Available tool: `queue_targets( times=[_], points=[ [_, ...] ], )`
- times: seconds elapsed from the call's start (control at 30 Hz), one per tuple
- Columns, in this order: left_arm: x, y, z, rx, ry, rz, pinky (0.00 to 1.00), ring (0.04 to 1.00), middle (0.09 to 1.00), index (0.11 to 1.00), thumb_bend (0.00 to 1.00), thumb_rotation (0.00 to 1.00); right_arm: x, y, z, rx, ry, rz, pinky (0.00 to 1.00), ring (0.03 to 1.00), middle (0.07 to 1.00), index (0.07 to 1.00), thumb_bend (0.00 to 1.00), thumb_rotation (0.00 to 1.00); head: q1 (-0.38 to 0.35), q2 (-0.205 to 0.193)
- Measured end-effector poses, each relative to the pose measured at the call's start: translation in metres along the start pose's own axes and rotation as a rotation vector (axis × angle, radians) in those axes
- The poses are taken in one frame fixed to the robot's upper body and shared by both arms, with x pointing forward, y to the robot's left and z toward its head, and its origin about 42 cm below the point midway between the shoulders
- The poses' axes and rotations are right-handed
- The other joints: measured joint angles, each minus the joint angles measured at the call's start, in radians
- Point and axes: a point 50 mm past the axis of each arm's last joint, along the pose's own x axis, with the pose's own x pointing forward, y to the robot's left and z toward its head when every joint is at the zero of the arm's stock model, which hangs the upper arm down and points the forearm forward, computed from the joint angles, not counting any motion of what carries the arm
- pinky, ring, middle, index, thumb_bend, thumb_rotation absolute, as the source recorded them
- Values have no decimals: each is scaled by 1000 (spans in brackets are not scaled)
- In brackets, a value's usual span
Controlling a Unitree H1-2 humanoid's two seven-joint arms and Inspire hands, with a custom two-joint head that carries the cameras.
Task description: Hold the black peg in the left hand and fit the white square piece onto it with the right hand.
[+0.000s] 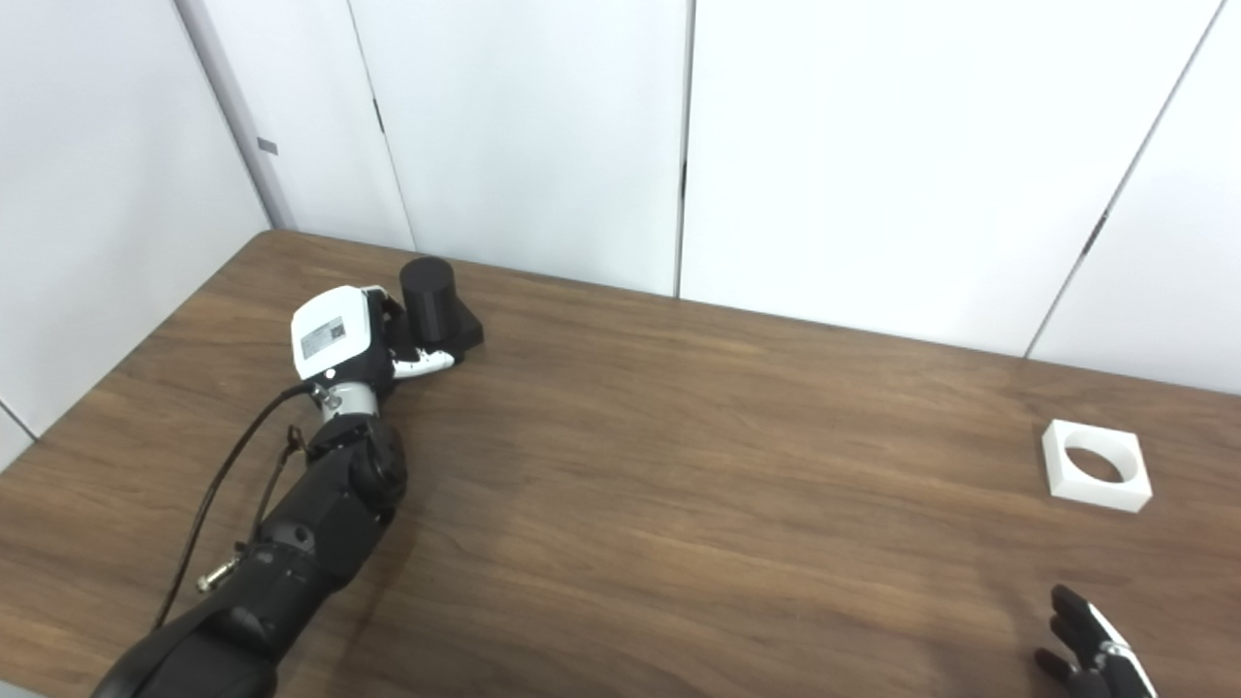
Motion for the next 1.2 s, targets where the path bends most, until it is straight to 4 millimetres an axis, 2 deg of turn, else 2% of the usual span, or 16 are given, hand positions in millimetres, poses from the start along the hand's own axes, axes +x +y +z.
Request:
queue_targets(
  times=[0.03,0.13,0.23,0.4,0.53,0.57,0.73,0.83,0.93,1.1,1.2],
  points=[
    [-3,0,0,-14,-9,-13,892,827,716,479,521,50,0,0,0,0,1,0,826,895,895,847,644,930,0,0],
    [-13,4,-1,-75,-31,-61,814,827,726,479,520,47,1,0,0,-2,1,-1,813,883,886,841,640,931,-2,0],
    [-30,7,-2,-144,-95,-116,757,812,726,481,518,48,1,0,0,-6,2,-1,813,885,885,841,649,940,-11,5],
    [-62,18,1,-214,-193,-181,719,804,747,482,517,50,1,1,0,20,1,21,894,914,903,884,598,928,-26,9],
    [-86,32,8,-257,-278,-203,701,788,748,484,517,50,1,2,0,13,1,27,938,927,905,879,616,930,-49,17],
    [-93,34,10,-263,-307,-207,705,784,747,484,517,51,1,2,0,1,1,26,946,928,903,875,610,937,-57,20],
    [-133,37,20,-284,-419,-251,854,803,750,483,516,53,3,4,1,-40,2,15,968,934,908,879,596,955,-112,34],
    [-158,39,23,-299,-457,-278,860,799,747,483,517,54,3,6,3,-41,9,12,985,949,920,887,585,951,-129,38],
    [-180,42,23,-288,-507,-290,875,805,752,483,517,51,2,7,4,-41,15,10,992,949,916,884,551,926,-182,55],
    [-220,42,25,-267,-543,-344,886,813,756,483,516,50,2,10,7,-71,16,13,919,905,889,865,505,906,-239,80],
    [-241,37,29,-250,-570,-388,881,813,755,483,518,46,2,14,10,-97,9,24,911,907,890,862,499,913,-252,86]
  ],
)
